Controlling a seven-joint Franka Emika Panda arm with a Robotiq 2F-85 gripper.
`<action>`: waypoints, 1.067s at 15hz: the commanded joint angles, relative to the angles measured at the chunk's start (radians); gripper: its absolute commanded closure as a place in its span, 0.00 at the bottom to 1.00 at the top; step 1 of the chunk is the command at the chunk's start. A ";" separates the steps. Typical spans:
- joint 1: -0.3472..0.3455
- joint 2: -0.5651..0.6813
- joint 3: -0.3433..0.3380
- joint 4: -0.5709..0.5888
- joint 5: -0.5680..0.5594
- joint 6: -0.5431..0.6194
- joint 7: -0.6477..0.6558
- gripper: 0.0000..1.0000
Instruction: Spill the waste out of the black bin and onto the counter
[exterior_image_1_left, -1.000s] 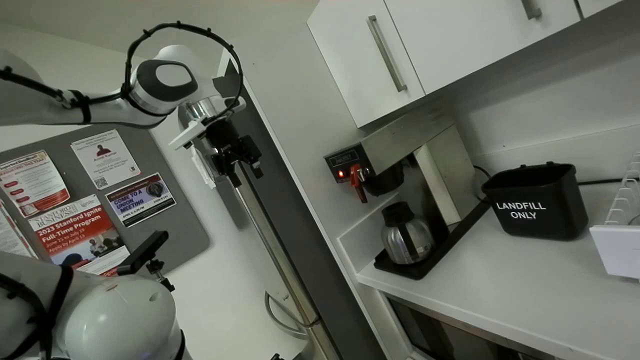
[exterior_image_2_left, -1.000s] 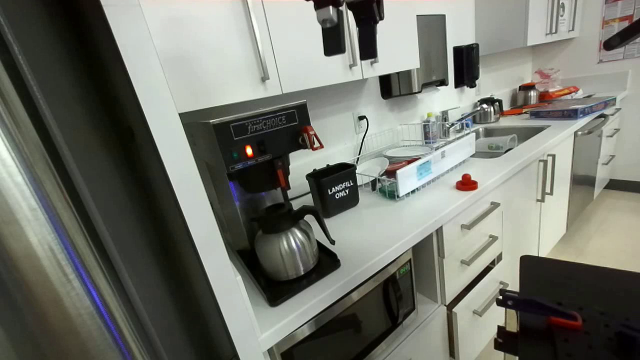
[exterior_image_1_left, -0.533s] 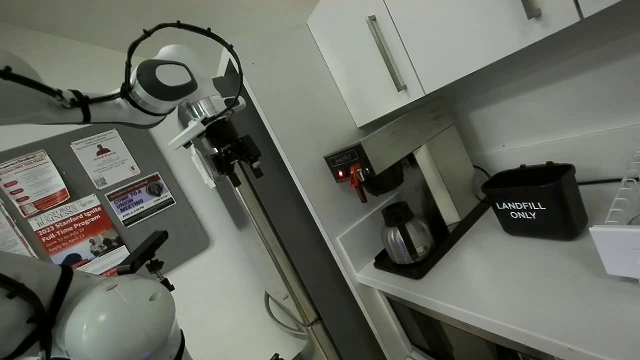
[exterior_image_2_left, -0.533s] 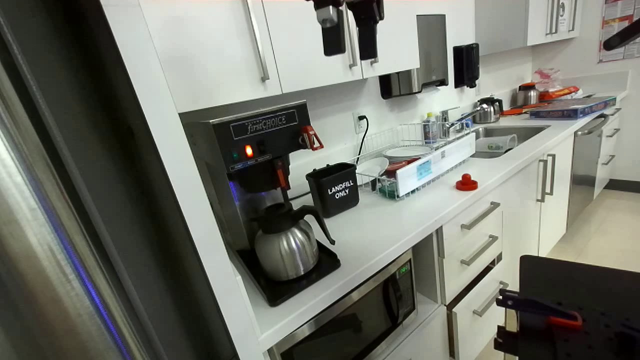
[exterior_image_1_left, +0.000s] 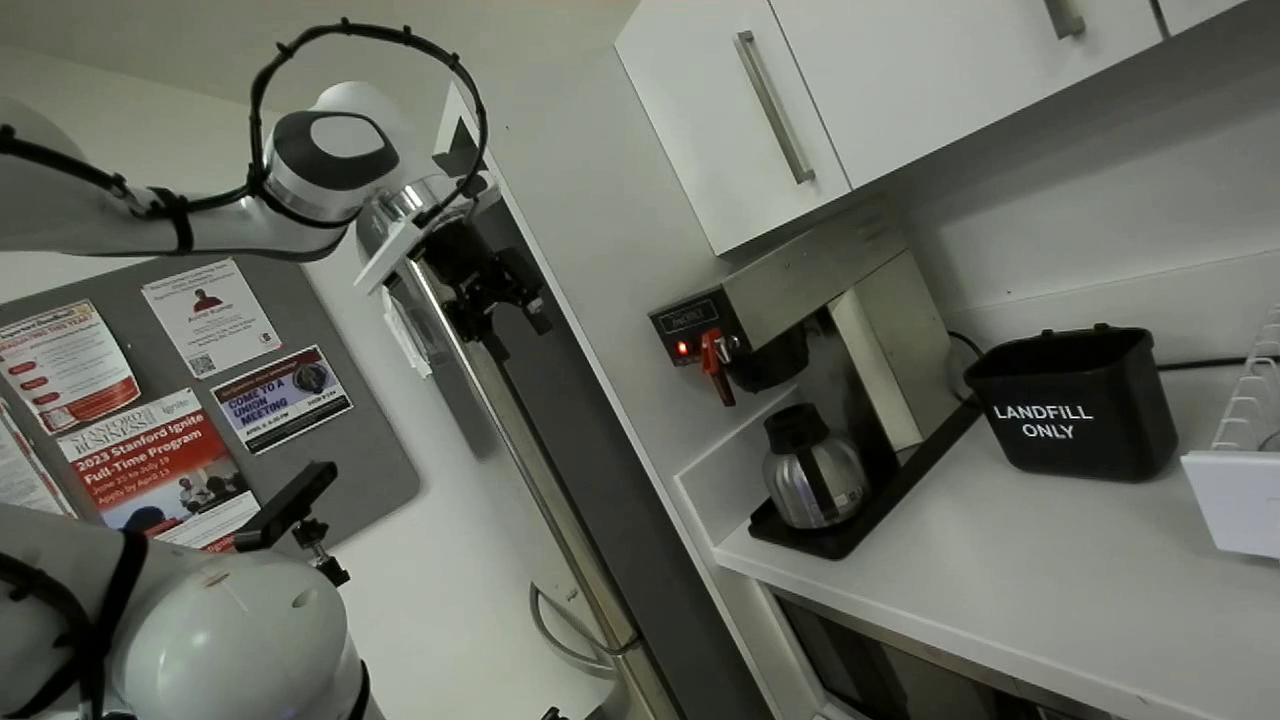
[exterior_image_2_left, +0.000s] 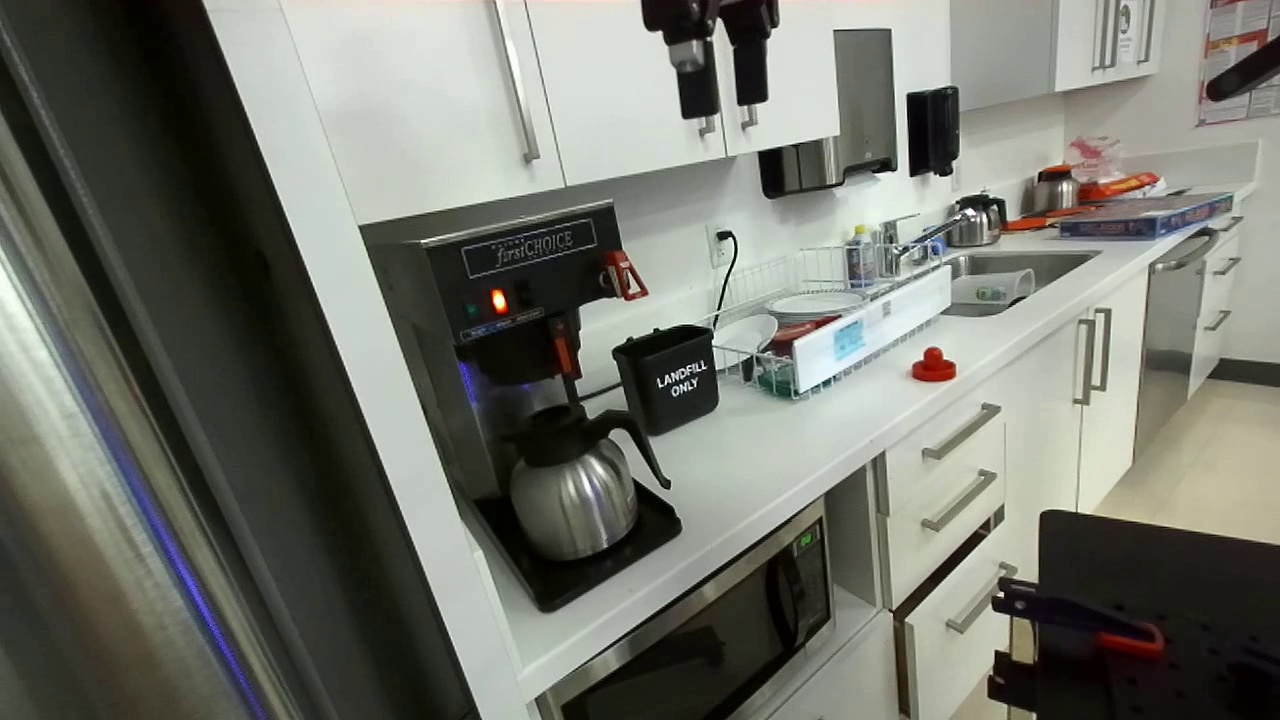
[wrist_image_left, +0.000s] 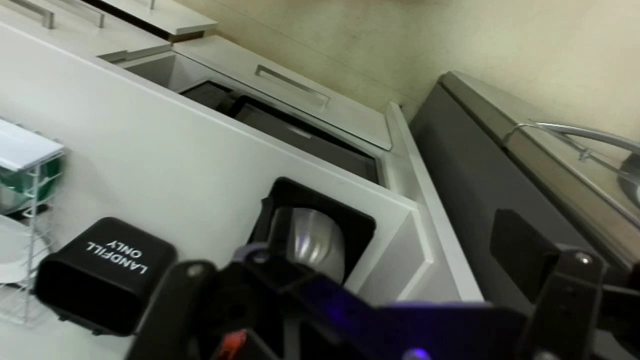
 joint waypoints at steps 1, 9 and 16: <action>-0.050 0.013 -0.061 0.016 -0.125 -0.011 -0.101 0.00; -0.137 0.166 -0.271 0.060 -0.277 0.134 -0.225 0.00; -0.153 0.162 -0.263 0.042 -0.278 0.151 -0.254 0.00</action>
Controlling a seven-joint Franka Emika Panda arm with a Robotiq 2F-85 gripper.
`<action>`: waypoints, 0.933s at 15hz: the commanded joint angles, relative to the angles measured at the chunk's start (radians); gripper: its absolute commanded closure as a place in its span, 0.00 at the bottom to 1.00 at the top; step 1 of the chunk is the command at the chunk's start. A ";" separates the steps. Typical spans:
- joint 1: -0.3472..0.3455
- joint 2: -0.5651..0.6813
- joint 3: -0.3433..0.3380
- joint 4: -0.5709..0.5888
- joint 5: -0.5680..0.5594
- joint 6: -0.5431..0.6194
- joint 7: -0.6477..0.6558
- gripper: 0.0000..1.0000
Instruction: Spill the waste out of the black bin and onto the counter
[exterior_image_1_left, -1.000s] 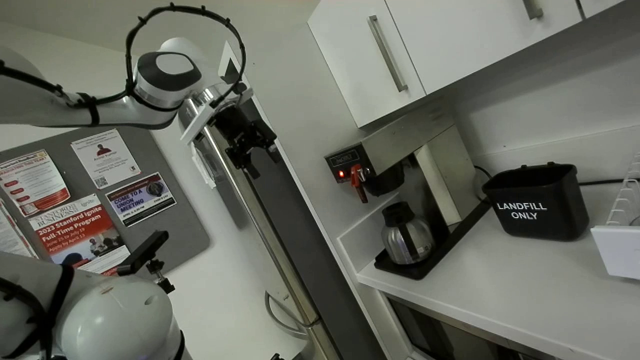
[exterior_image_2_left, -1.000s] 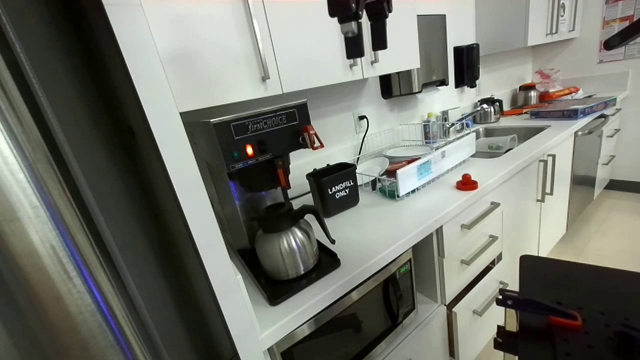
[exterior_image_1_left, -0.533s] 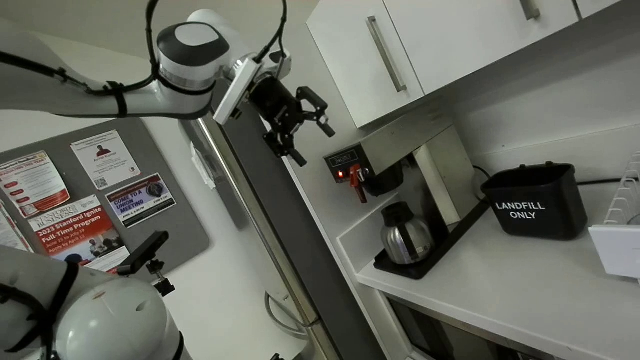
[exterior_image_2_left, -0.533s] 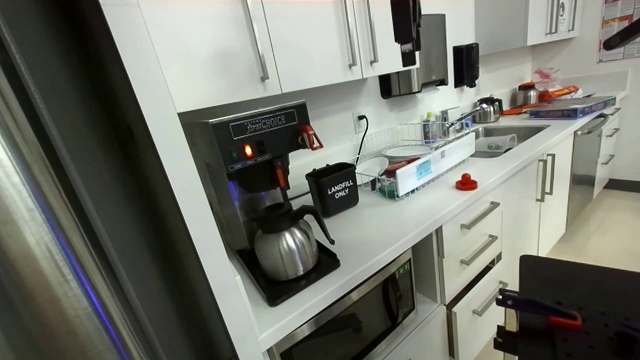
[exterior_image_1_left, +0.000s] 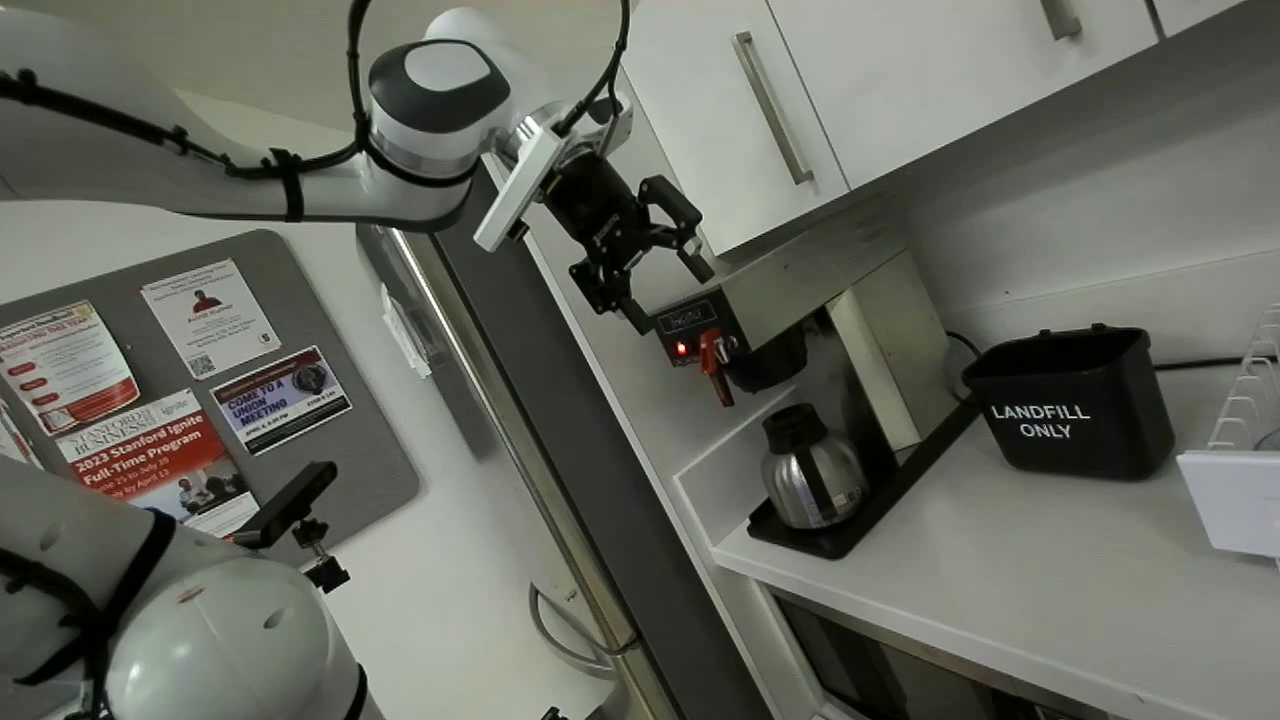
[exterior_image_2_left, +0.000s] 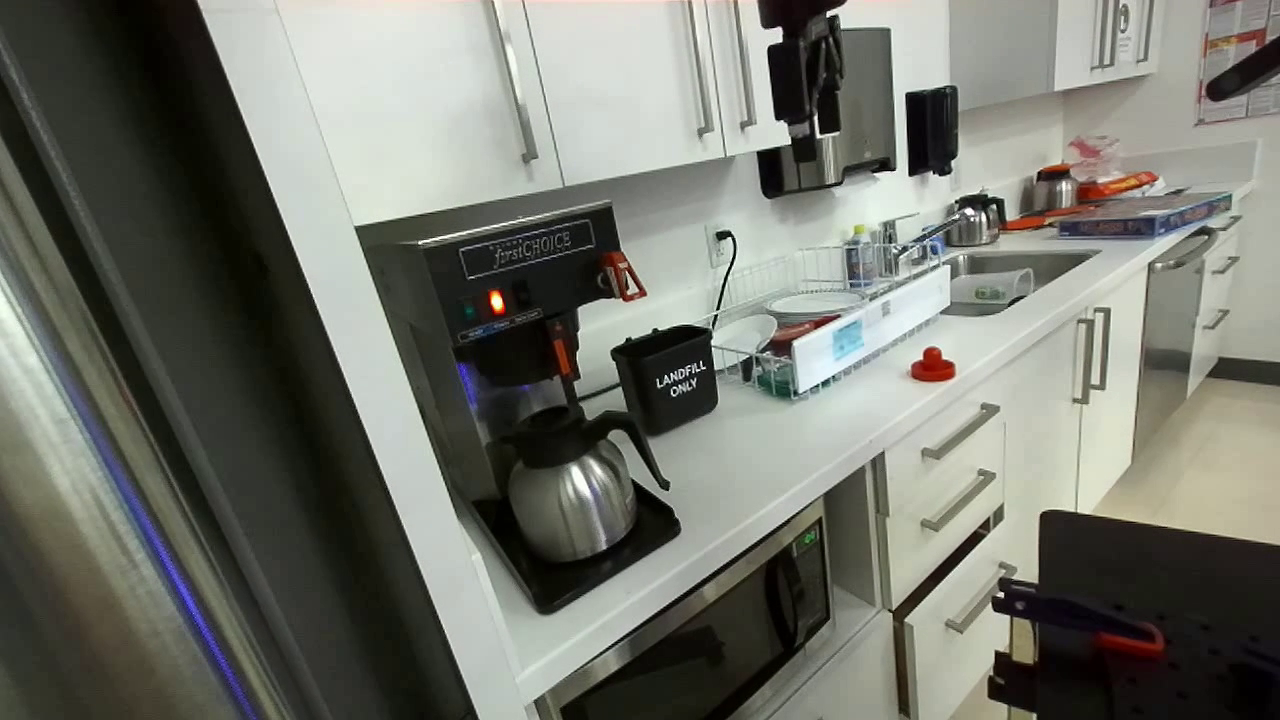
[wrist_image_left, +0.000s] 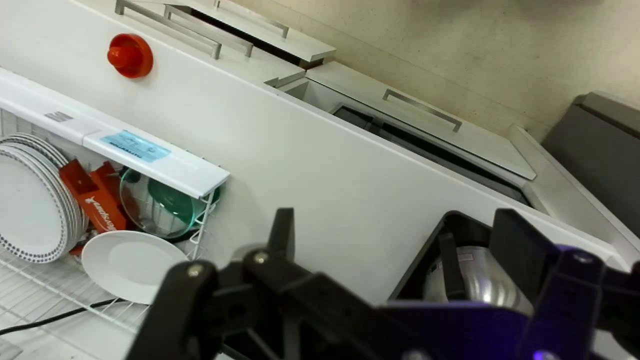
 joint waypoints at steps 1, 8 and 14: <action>-0.037 0.020 0.018 0.003 -0.007 0.043 0.025 0.00; -0.128 0.302 -0.100 0.092 0.096 0.388 0.118 0.00; -0.196 0.552 -0.085 0.195 -0.007 0.674 0.333 0.00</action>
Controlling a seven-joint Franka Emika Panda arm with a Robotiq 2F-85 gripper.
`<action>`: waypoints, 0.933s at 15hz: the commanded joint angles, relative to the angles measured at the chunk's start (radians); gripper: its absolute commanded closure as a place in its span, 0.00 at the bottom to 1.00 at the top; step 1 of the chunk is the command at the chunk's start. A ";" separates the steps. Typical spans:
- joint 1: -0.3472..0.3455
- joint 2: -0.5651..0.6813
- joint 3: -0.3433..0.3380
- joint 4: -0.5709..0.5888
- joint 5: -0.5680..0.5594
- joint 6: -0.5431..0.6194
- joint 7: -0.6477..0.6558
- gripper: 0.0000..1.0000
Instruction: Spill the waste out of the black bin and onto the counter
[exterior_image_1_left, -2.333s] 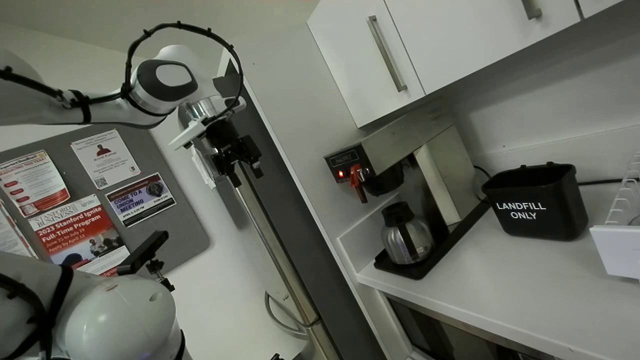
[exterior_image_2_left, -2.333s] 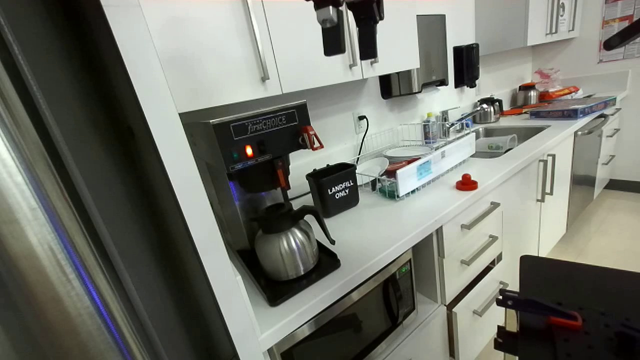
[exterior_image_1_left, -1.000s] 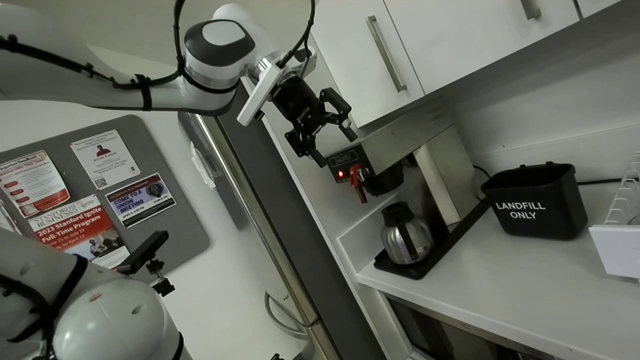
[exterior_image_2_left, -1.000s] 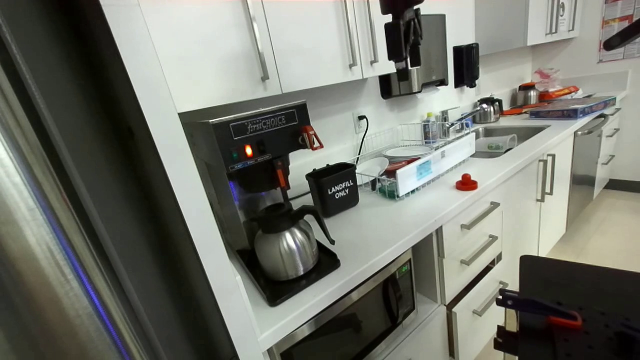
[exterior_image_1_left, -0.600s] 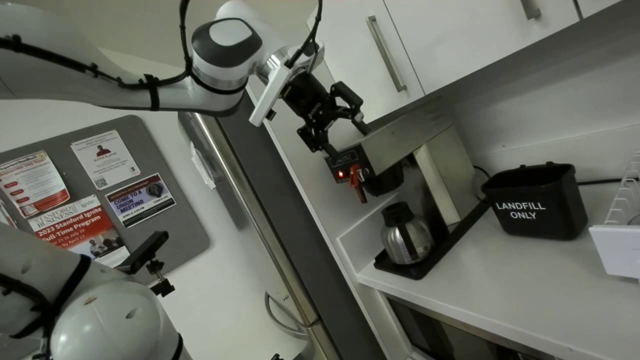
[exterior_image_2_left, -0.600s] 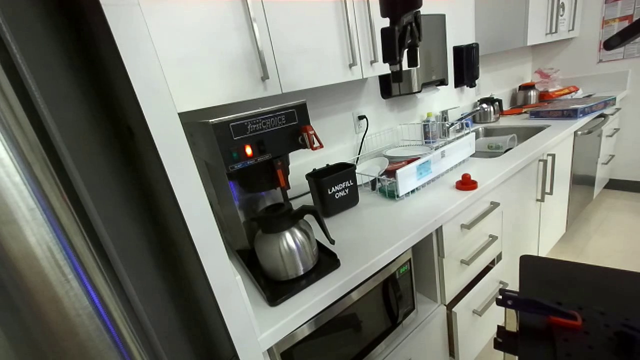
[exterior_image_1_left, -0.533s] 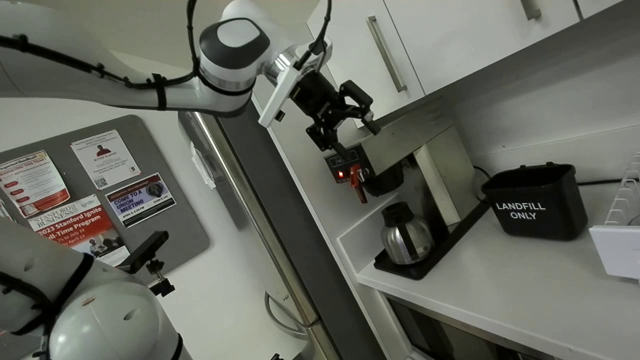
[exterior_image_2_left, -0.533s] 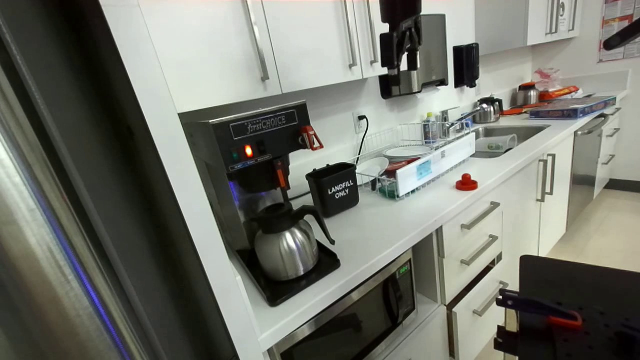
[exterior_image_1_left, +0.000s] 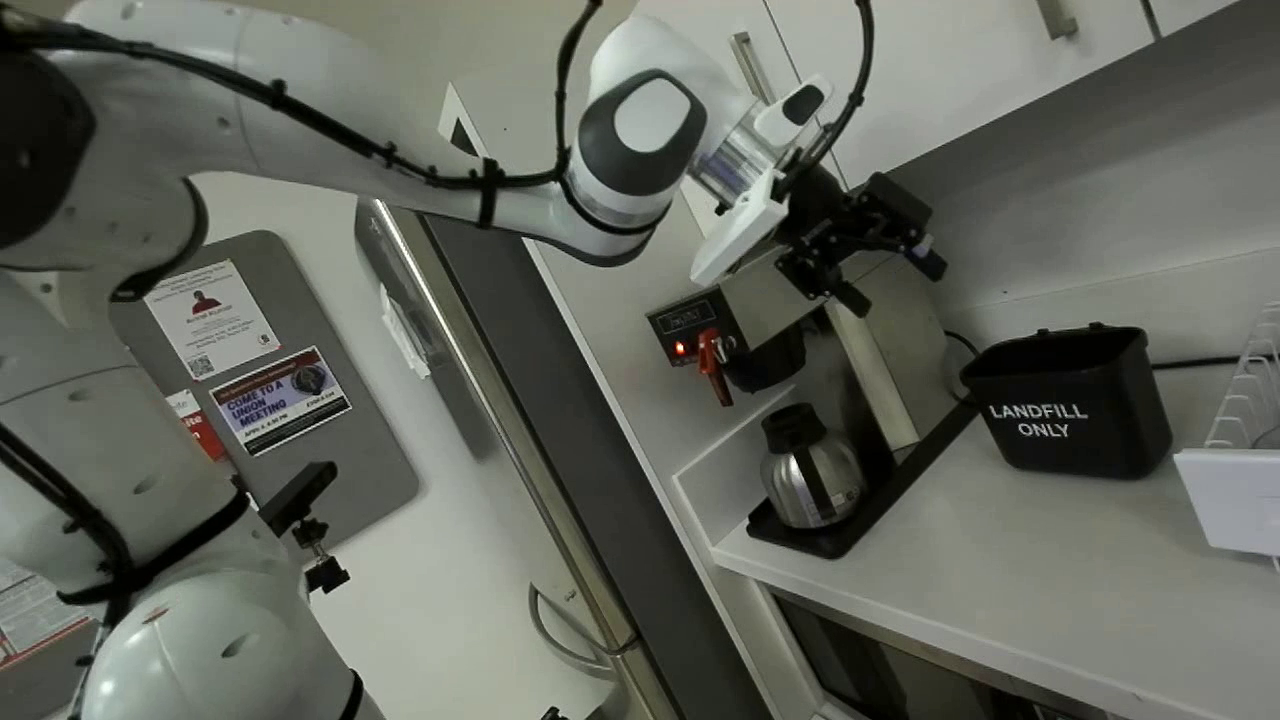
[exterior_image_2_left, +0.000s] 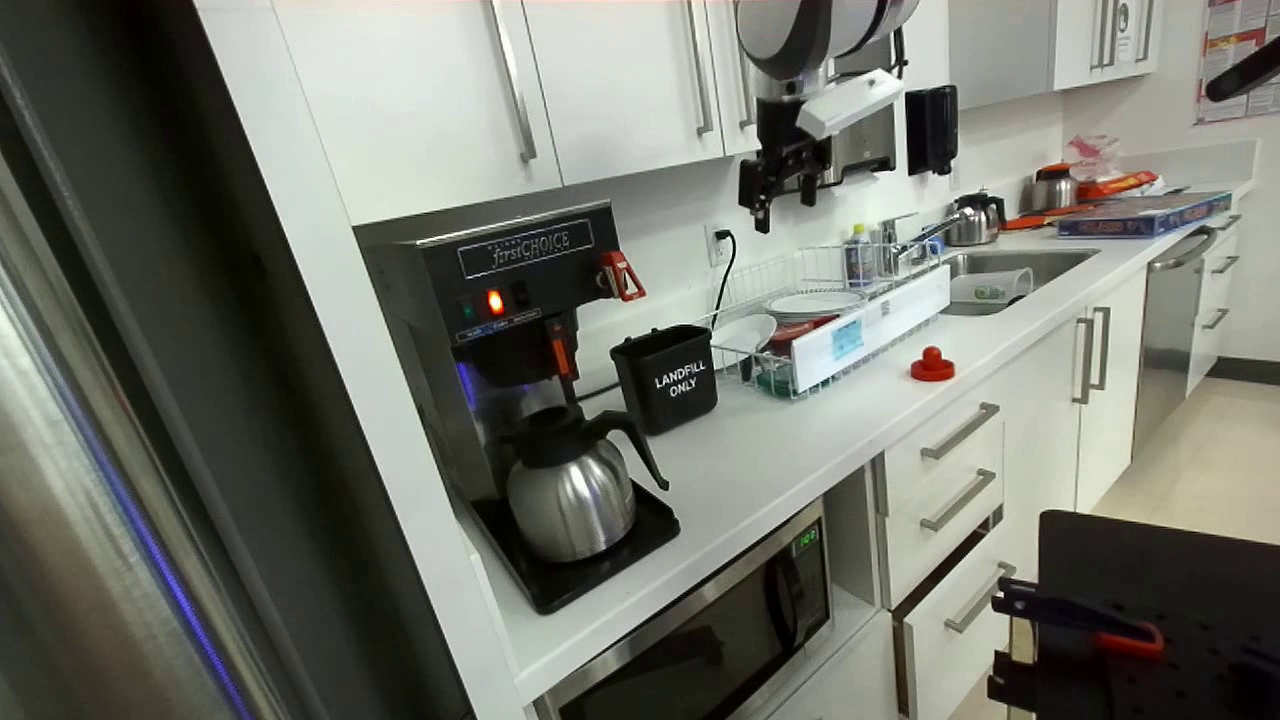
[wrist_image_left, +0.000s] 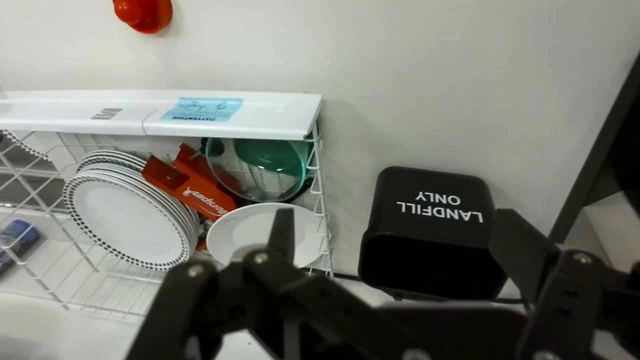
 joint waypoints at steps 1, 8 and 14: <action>-0.027 0.044 0.026 0.026 -0.034 0.028 0.039 0.00; -0.027 0.121 0.034 0.086 -0.092 0.068 0.123 0.00; -0.040 0.303 0.043 0.212 0.121 0.241 0.052 0.00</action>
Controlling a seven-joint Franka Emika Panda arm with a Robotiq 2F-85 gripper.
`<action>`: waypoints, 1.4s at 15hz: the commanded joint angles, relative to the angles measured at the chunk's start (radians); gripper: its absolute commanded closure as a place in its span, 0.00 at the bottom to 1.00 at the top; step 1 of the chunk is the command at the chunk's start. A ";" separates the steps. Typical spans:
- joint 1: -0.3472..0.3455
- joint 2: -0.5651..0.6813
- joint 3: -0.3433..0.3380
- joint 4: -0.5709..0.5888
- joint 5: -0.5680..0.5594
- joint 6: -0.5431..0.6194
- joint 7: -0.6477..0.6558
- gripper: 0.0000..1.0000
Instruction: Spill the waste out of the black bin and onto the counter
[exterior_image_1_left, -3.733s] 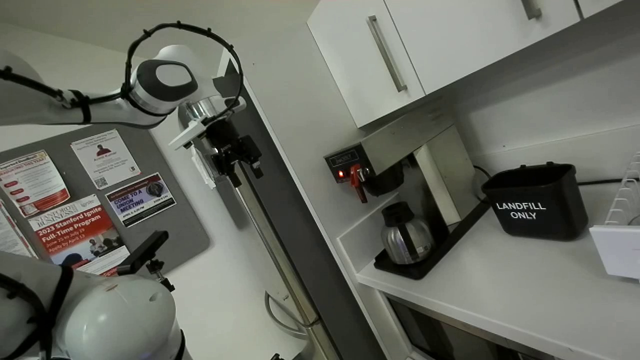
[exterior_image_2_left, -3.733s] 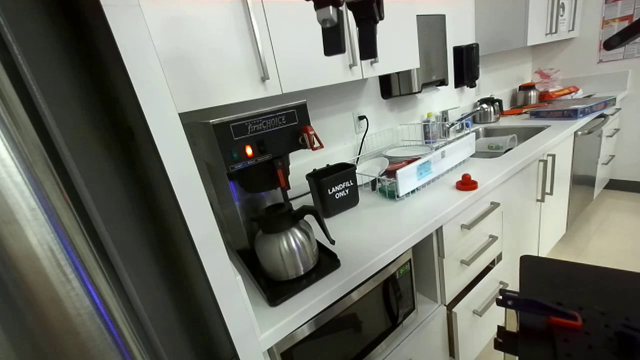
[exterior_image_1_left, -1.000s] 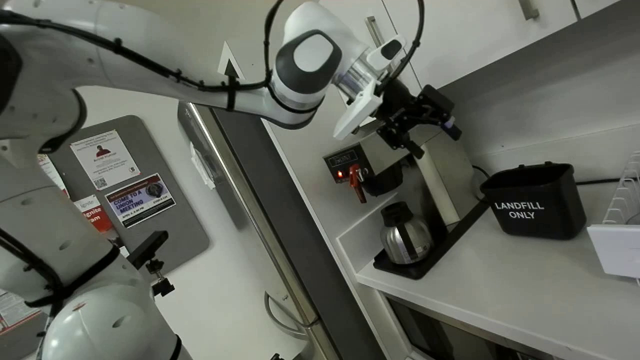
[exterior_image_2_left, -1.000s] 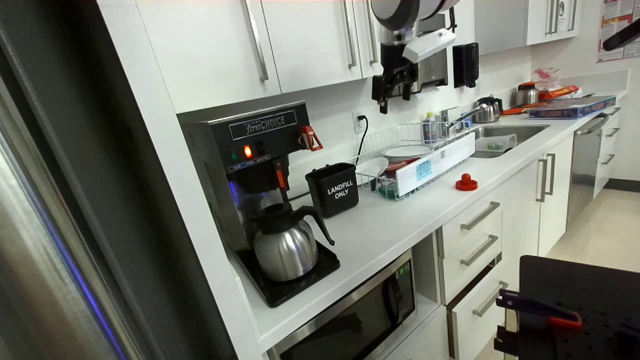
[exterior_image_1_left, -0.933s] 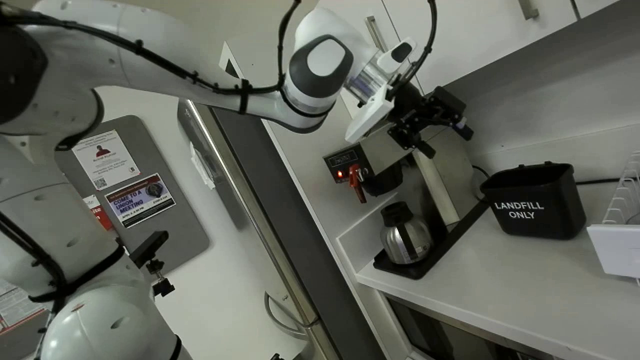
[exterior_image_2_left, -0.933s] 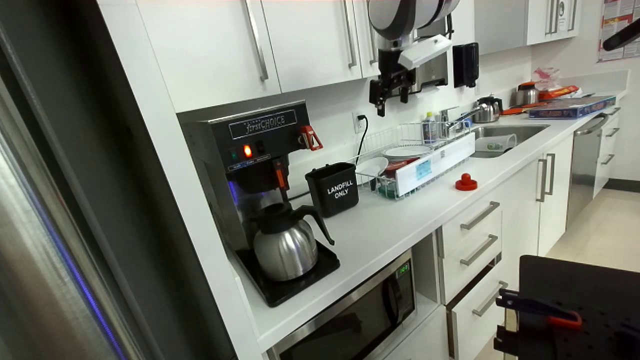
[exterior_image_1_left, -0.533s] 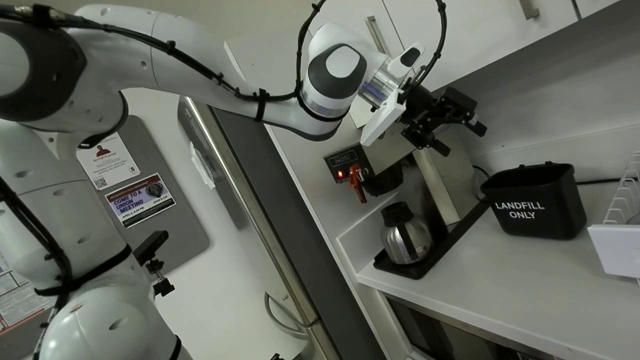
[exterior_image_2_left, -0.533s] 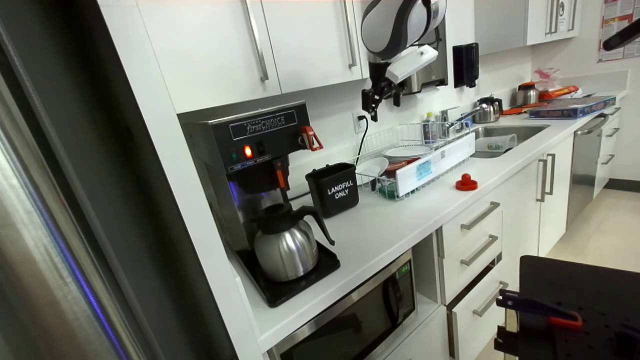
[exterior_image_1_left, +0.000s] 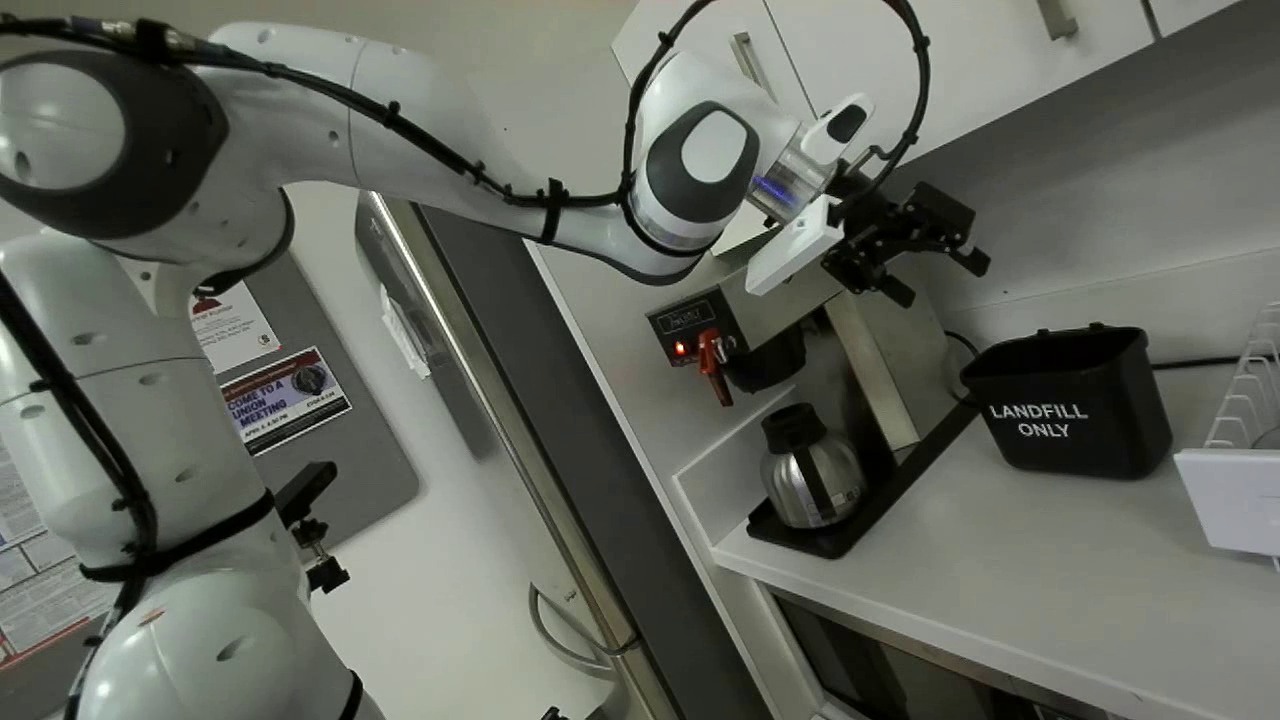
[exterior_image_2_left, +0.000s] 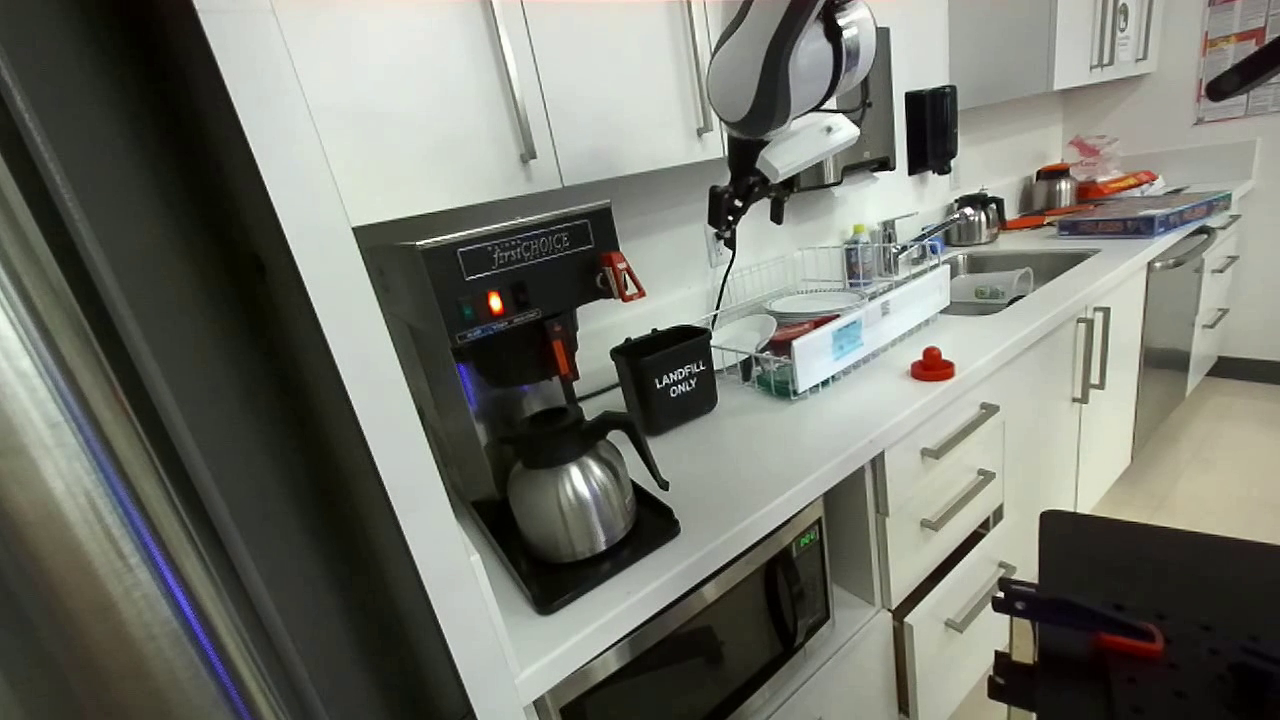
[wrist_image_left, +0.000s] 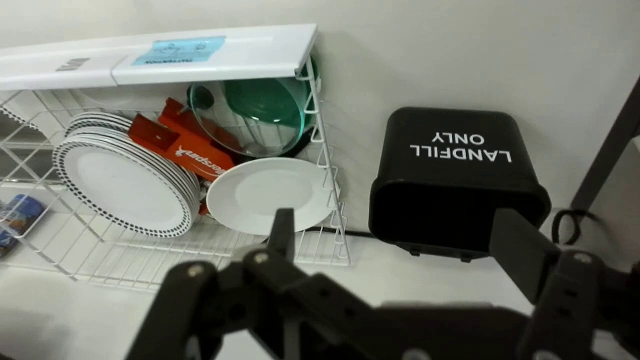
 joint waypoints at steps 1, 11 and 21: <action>-0.024 0.157 0.024 0.138 0.088 0.068 -0.016 0.00; -0.092 0.497 0.065 0.513 0.168 -0.020 -0.011 0.00; -0.184 0.597 0.180 0.630 0.283 -0.081 -0.065 0.00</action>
